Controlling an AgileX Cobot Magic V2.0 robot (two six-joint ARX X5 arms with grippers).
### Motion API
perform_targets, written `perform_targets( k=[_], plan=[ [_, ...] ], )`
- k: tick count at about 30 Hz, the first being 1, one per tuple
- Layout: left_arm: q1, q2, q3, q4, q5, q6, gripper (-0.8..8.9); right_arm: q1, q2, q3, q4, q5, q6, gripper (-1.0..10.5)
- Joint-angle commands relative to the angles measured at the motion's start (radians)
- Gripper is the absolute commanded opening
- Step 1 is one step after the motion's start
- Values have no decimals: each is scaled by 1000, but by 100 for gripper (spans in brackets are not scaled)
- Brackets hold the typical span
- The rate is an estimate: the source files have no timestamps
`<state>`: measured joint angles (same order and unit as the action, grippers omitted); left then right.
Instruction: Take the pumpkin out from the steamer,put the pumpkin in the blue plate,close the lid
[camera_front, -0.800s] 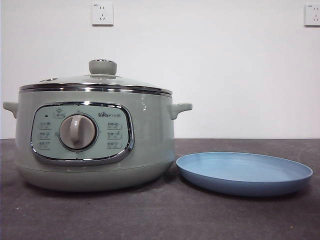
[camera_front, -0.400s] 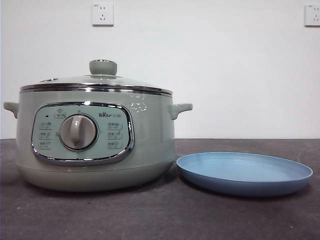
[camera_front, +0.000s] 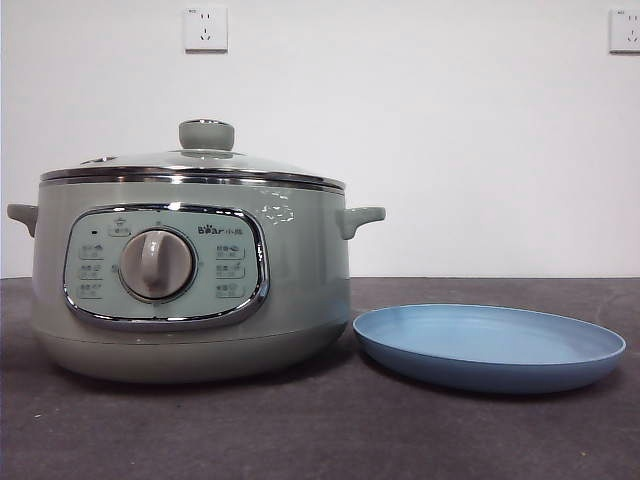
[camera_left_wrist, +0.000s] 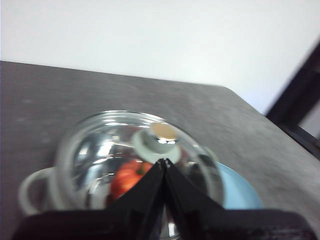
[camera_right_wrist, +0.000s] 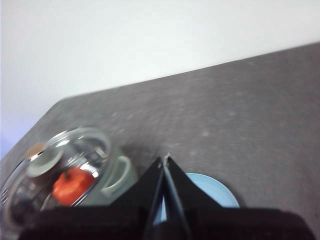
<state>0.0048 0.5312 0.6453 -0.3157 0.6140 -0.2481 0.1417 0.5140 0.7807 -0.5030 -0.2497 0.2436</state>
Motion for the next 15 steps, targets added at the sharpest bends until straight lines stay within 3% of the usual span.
perform_targets(
  k=[1, 5, 8, 9, 12, 14, 15],
  plan=[
    [2, 48, 42, -23, 88, 62, -8, -2, 62, 78, -49, -85, -124, -17],
    [1, 118, 98, -45, 230, 96, -5, -2, 151, 166, -130, -215, -180, -16],
    [1, 153, 124, -45, 285, 96, 18, -2, 202, 200, -162, -278, -202, 74],
    [1, 154, 128, -46, 282, 95, 92, -1, 218, 205, -166, -278, -201, 132],
    [0, 153, 128, -45, 263, 93, 456, -1, 253, 206, -166, -268, -200, 363],
    [0, 154, 128, -47, 250, 85, 495, -1, 273, 206, -167, -268, -200, 482],
    [0, 154, 128, -47, 249, 83, 494, -1, 283, 206, -168, -269, -200, 485]
  ],
)
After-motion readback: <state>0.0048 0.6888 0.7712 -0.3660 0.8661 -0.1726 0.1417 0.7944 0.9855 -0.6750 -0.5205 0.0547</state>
